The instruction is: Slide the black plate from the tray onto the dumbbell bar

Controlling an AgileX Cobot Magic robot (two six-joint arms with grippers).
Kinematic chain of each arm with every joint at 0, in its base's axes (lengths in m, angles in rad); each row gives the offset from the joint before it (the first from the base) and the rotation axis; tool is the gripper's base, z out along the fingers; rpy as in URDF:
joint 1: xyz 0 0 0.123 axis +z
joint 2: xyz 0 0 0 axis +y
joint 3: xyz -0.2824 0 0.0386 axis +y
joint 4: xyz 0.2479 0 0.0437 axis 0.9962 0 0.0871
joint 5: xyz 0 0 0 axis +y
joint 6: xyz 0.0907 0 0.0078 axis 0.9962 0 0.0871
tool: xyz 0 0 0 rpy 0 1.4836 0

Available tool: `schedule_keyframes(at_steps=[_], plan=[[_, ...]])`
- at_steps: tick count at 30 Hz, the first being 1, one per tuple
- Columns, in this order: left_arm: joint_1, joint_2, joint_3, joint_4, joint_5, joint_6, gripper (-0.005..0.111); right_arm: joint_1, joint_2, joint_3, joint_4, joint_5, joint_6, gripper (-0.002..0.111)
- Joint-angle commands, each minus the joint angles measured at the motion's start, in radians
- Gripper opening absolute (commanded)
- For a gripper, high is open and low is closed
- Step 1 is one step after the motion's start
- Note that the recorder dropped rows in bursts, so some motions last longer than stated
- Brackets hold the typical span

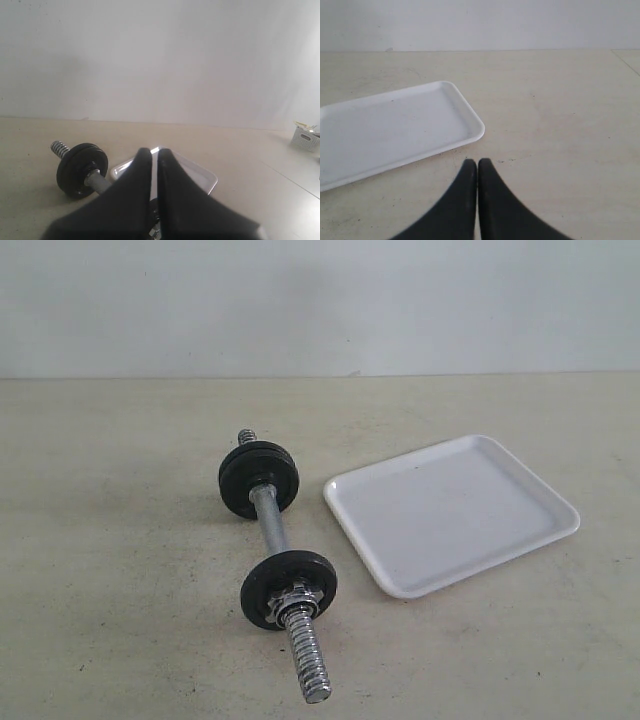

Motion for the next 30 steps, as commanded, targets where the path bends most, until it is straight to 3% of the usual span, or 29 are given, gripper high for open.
schedule_keyframes(at_steps=[1,21,25,30], plan=[[0.001,0.004,0.004,-0.007,0.001,-0.012,0.004,-0.001,-0.005,0.000,0.000,-0.004,0.004,0.000],[0.001,0.004,0.004,-0.029,0.001,-0.008,0.004,-0.001,-0.005,0.000,0.000,-0.004,0.004,0.000],[0.001,0.004,0.004,-0.247,0.001,0.046,0.004,-0.001,-0.005,0.000,0.000,-0.004,0.004,0.000],[0.001,0.004,0.004,-0.563,0.004,0.340,0.004,-0.001,-0.005,0.000,0.000,-0.004,0.004,0.000]])
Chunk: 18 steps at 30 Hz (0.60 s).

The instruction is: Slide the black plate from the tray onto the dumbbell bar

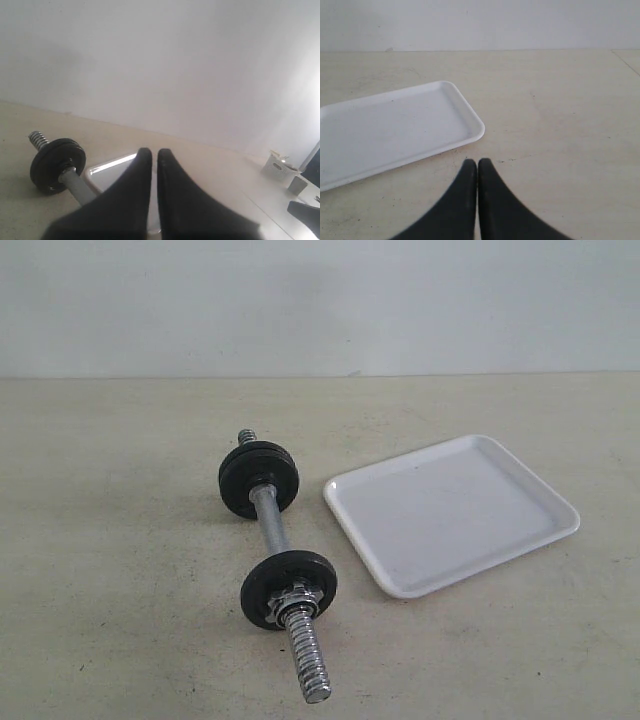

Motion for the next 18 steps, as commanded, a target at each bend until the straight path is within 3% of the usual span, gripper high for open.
schedule_keyframes(at_steps=[1,4,8,10,14,18], plan=[[0.001,0.004,0.004,-0.315,0.002,0.285,0.004,-0.001,-0.005,0.000,0.000,-0.004,0.004,0.000],[0.001,0.004,0.004,-0.594,0.002,0.606,0.004,-0.001,-0.005,0.000,0.000,-0.004,0.004,0.000],[0.001,0.004,0.004,-1.081,0.027,1.195,0.004,-0.001,-0.005,0.000,0.000,-0.004,0.004,0.000],[0.001,0.004,0.004,-1.203,0.083,1.399,0.004,-0.001,-0.005,0.000,0.000,-0.004,0.004,0.000],[0.001,0.004,0.004,-1.167,0.248,1.475,0.004,-0.001,-0.005,0.000,0.000,-0.004,0.004,0.000],[0.001,0.004,0.004,-1.116,0.266,1.550,0.004,-0.001,-0.005,0.000,0.000,-0.036,0.004,0.000]])
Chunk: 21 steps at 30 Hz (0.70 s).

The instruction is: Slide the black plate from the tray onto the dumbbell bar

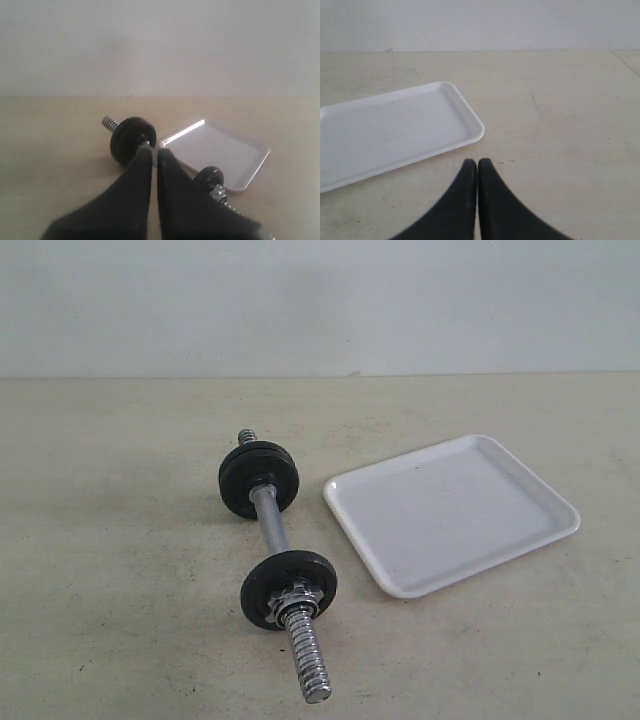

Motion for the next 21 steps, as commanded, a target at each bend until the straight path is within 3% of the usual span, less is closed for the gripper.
schedule_keyframes(at_steps=[1,8,13,21], plan=[[0.001,0.004,0.004,0.025,0.035,0.112,0.004,-0.001,-0.005,0.000,0.000,-0.038,0.004,0.000],[0.001,0.004,0.004,0.025,0.170,0.162,0.004,-0.001,-0.005,0.000,0.000,-0.030,0.004,0.000],[0.001,0.004,0.004,0.025,0.170,0.236,0.004,-0.001,-0.005,0.000,0.000,-0.030,0.004,0.000],[0.001,0.004,0.004,0.025,0.170,0.200,0.004,-0.001,-0.005,0.000,0.000,-0.030,0.004,0.000]])
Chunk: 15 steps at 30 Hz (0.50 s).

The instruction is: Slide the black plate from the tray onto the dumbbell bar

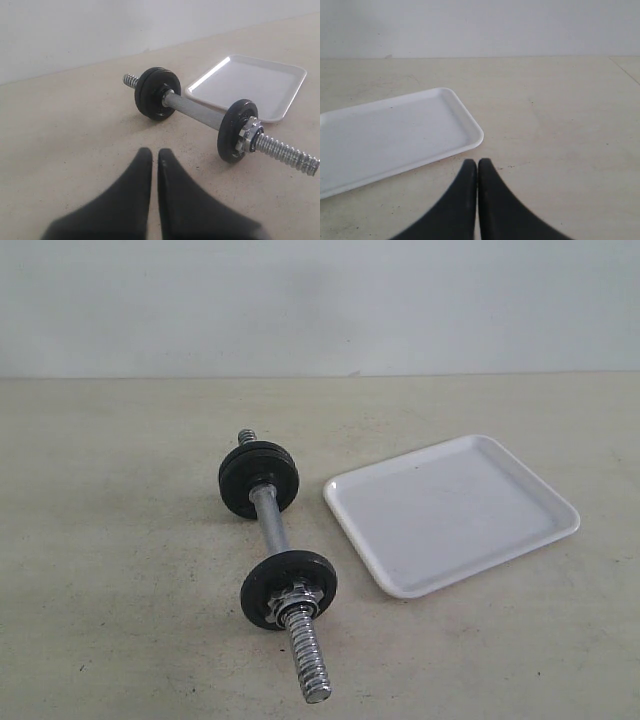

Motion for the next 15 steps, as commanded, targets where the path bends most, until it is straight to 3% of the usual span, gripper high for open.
schedule_keyframes(at_steps=[1,5,7,9,15], plan=[[0.001,0.004,0.004,0.002,0.004,-0.009,0.004,-0.001,-0.005,0.000,0.000,-0.008,0.004,0.000],[0.012,0.004,0.004,0.004,0.004,0.030,0.004,-0.001,-0.005,0.000,0.000,-0.008,0.004,0.000],[0.058,0.004,0.004,0.004,0.004,0.034,0.004,-0.001,-0.005,0.000,0.000,-0.008,0.004,0.000],[0.132,0.004,0.004,0.001,0.004,0.017,0.004,-0.001,-0.005,0.000,0.000,-0.009,0.007,0.000],[0.511,0.004,0.004,-0.007,0.004,-0.037,0.004,-0.001,-0.005,0.000,0.000,-0.009,0.007,0.000]])
